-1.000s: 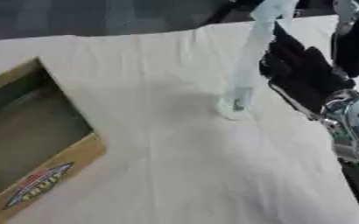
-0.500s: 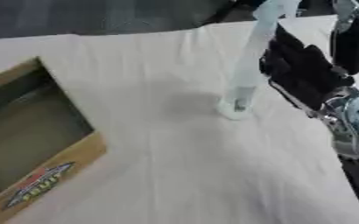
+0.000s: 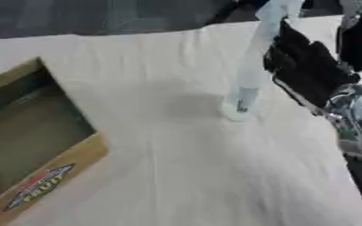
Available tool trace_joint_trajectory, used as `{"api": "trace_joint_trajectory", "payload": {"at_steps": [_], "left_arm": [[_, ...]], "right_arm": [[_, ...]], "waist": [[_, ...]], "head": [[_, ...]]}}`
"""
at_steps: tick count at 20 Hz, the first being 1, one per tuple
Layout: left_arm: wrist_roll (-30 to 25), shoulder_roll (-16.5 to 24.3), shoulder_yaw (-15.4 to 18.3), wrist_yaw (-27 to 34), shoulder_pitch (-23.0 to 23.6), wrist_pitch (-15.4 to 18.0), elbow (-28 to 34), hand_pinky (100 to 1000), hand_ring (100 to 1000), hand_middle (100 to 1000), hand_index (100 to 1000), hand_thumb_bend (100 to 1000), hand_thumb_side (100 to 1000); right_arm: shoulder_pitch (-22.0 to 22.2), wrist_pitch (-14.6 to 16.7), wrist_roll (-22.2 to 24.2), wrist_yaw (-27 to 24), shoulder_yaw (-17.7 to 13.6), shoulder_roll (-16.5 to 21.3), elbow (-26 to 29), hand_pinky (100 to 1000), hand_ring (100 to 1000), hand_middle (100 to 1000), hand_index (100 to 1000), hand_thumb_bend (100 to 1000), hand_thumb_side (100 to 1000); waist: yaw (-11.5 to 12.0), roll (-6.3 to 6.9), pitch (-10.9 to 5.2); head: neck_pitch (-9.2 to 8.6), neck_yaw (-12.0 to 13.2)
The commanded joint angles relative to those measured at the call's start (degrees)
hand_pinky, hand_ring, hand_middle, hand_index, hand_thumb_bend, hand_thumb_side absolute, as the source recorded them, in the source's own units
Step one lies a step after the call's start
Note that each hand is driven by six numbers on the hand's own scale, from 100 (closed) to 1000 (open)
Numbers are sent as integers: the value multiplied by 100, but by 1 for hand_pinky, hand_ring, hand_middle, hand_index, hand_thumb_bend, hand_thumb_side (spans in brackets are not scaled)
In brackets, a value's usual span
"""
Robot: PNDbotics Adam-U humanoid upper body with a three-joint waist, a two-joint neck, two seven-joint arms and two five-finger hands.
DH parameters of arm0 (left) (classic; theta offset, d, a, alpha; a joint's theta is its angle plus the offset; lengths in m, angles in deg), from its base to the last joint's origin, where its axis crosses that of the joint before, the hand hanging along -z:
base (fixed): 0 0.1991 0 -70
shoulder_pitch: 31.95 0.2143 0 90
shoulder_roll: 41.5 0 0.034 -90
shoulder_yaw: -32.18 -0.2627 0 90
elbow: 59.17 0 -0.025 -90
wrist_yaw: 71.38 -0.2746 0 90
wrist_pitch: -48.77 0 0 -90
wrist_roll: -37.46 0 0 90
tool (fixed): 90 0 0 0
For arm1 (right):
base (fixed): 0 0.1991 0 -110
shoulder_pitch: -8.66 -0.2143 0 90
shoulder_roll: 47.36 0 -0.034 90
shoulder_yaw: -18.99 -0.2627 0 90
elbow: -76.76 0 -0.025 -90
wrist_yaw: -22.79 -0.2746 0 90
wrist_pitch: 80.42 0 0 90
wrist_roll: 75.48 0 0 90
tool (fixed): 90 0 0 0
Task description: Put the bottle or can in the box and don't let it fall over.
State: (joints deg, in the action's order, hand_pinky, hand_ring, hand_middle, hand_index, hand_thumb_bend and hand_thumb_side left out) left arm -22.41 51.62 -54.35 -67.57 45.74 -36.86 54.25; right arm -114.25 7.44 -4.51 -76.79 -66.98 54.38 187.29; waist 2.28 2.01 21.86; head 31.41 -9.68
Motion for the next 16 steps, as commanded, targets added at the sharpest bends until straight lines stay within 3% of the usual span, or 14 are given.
{"api": "trace_joint_trajectory", "payload": {"at_steps": [1,16], "left_arm": [[-10,112,29,8,-45,-2,118,729,720,737,876,576,746],[-6,203,25,23,21,-10,118,731,724,740,877,576,743]], "right_arm": [[-128,78,23,-105,-110,256,291,100,155,181,996,309,450],[-846,183,274,-688,-128,844,405,100,158,177,1000,281,426]], "waist": [[-6,-15,-165],[-49,-120,-532]], "head": [[-14,21],[286,43]]}}
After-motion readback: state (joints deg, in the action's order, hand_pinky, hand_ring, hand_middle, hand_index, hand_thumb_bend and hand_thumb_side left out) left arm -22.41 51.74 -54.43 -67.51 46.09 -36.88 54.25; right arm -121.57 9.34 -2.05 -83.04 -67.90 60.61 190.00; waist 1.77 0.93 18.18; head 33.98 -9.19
